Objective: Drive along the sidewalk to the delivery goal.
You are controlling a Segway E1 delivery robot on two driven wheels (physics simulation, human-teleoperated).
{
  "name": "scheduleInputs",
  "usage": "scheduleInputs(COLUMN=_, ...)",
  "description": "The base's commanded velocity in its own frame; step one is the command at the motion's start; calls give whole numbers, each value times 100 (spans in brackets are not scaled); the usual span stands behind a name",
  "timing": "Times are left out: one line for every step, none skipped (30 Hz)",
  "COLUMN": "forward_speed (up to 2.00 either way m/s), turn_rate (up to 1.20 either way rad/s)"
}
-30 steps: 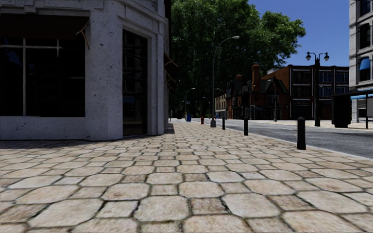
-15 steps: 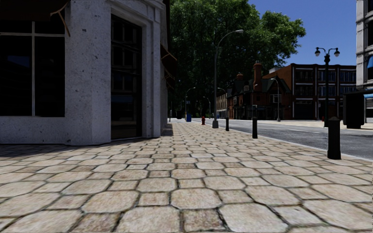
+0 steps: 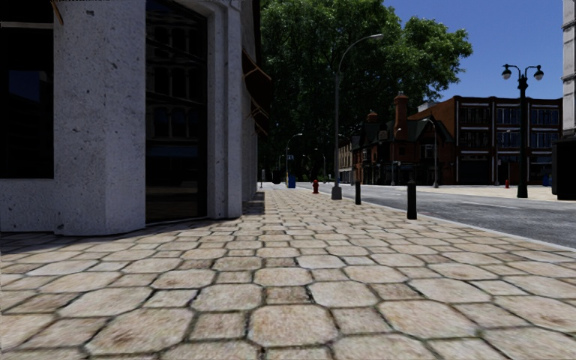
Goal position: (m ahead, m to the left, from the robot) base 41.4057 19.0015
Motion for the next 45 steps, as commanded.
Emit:
scheduleInputs(forward_speed=200, turn_rate=0)
scheduleInputs(forward_speed=200, turn_rate=0)
scheduleInputs(forward_speed=200, turn_rate=0)
scheduleInputs(forward_speed=200, turn_rate=0)
scheduleInputs(forward_speed=200, turn_rate=0)
scheduleInputs(forward_speed=200, turn_rate=0)
scheduleInputs(forward_speed=200, turn_rate=0)
scheduleInputs(forward_speed=200, turn_rate=0)
scheduleInputs(forward_speed=200, turn_rate=0)
scheduleInputs(forward_speed=200, turn_rate=0)
scheduleInputs(forward_speed=200, turn_rate=0)
scheduleInputs(forward_speed=200, turn_rate=0)
scheduleInputs(forward_speed=200, turn_rate=0)
scheduleInputs(forward_speed=200, turn_rate=0)
scheduleInputs(forward_speed=200, turn_rate=0)
scheduleInputs(forward_speed=200, turn_rate=0)
scheduleInputs(forward_speed=200, turn_rate=0)
scheduleInputs(forward_speed=200, turn_rate=0)
scheduleInputs(forward_speed=200, turn_rate=0)
scheduleInputs(forward_speed=200, turn_rate=0)
scheduleInputs(forward_speed=200, turn_rate=0)
scheduleInputs(forward_speed=200, turn_rate=0)
scheduleInputs(forward_speed=200, turn_rate=0)
scheduleInputs(forward_speed=200, turn_rate=0)
scheduleInputs(forward_speed=200, turn_rate=0)
scheduleInputs(forward_speed=200, turn_rate=0)
scheduleInputs(forward_speed=200, turn_rate=0)
scheduleInputs(forward_speed=200, turn_rate=0)
scheduleInputs(forward_speed=200, turn_rate=0)
scheduleInputs(forward_speed=200, turn_rate=0)
scheduleInputs(forward_speed=200, turn_rate=0)
scheduleInputs(forward_speed=200, turn_rate=0)
scheduleInputs(forward_speed=200, turn_rate=0)
scheduleInputs(forward_speed=200, turn_rate=0)
scheduleInputs(forward_speed=200, turn_rate=0)
scheduleInputs(forward_speed=200, turn_rate=0)
scheduleInputs(forward_speed=200, turn_rate=0)
scheduleInputs(forward_speed=200, turn_rate=0)
scheduleInputs(forward_speed=200, turn_rate=0)
scheduleInputs(forward_speed=200, turn_rate=0)
scheduleInputs(forward_speed=200, turn_rate=0)
scheduleInputs(forward_speed=200, turn_rate=0)
scheduleInputs(forward_speed=200, turn_rate=0)
scheduleInputs(forward_speed=200, turn_rate=0)
scheduleInputs(forward_speed=200, turn_rate=0)
